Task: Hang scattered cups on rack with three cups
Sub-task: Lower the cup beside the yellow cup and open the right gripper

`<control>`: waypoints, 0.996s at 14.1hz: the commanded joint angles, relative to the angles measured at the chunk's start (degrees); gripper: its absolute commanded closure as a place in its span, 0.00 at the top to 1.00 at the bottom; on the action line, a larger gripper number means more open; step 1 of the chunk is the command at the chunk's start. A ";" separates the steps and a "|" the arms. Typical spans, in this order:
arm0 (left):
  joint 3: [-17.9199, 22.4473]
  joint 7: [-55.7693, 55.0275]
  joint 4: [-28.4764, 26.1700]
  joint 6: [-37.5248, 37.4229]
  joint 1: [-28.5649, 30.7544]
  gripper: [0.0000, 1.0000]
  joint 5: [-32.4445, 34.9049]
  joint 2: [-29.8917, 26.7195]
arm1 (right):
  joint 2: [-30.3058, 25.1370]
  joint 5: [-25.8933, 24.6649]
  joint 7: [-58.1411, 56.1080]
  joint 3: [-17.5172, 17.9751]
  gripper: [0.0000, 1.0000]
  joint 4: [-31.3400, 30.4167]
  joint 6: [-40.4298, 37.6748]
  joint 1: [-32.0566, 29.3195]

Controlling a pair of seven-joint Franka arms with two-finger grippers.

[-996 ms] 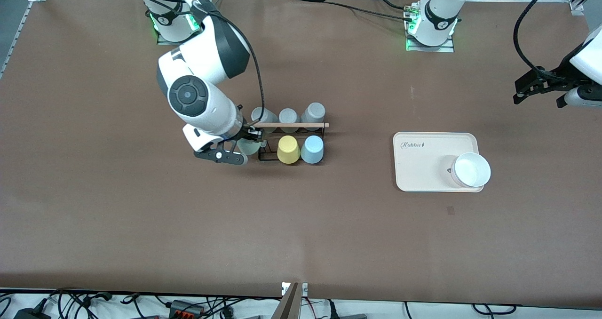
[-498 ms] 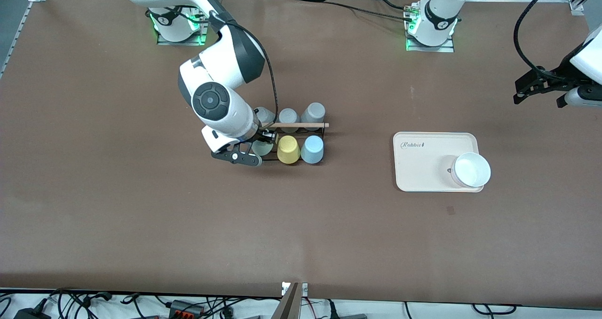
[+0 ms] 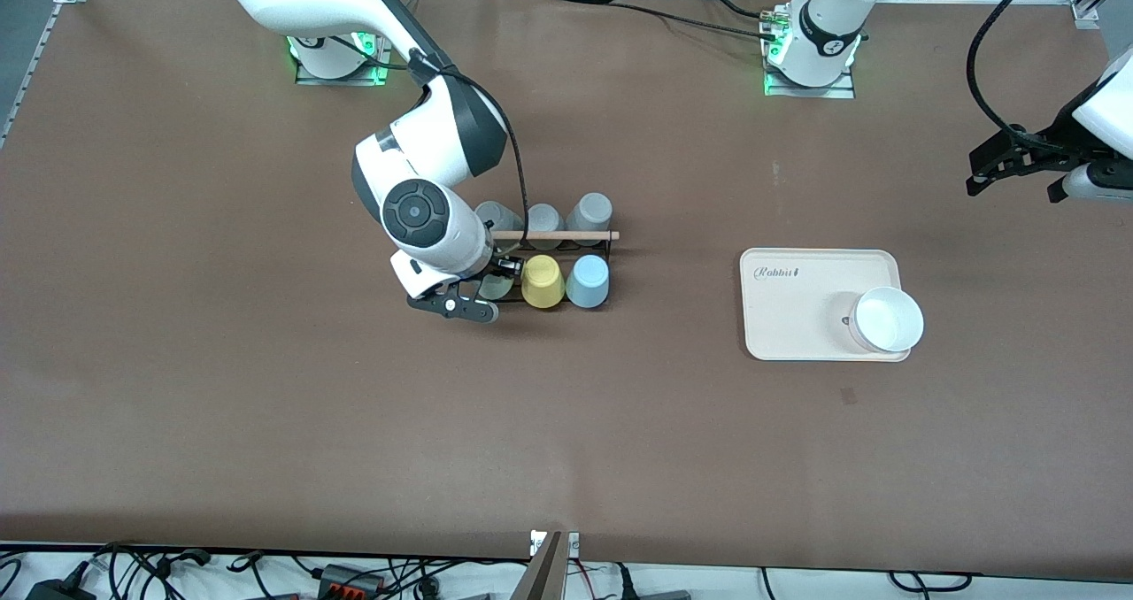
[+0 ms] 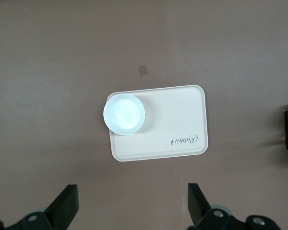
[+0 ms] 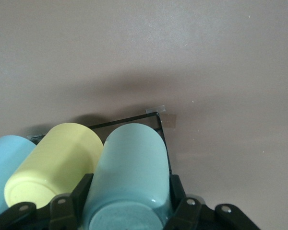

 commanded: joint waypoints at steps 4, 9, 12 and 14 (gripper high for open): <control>-0.53 0.21 -0.90 -0.20 0.52 1.00 0.55 -1.21 | 2.12 -0.45 1.46 -0.26 0.22 1.78 0.69 0.56; -0.53 0.21 -0.98 -0.20 0.52 1.00 0.55 -1.21 | 2.82 -0.44 1.46 -0.26 0.49 1.78 0.96 0.56; -0.53 0.21 -0.98 -0.20 0.52 1.00 0.55 -1.21 | 2.38 -0.36 1.37 -0.35 1.00 2.31 0.88 0.39; -0.53 0.21 -0.98 -0.20 0.52 1.00 0.55 -1.21 | 1.77 -0.44 1.20 -0.61 1.00 3.88 0.09 0.04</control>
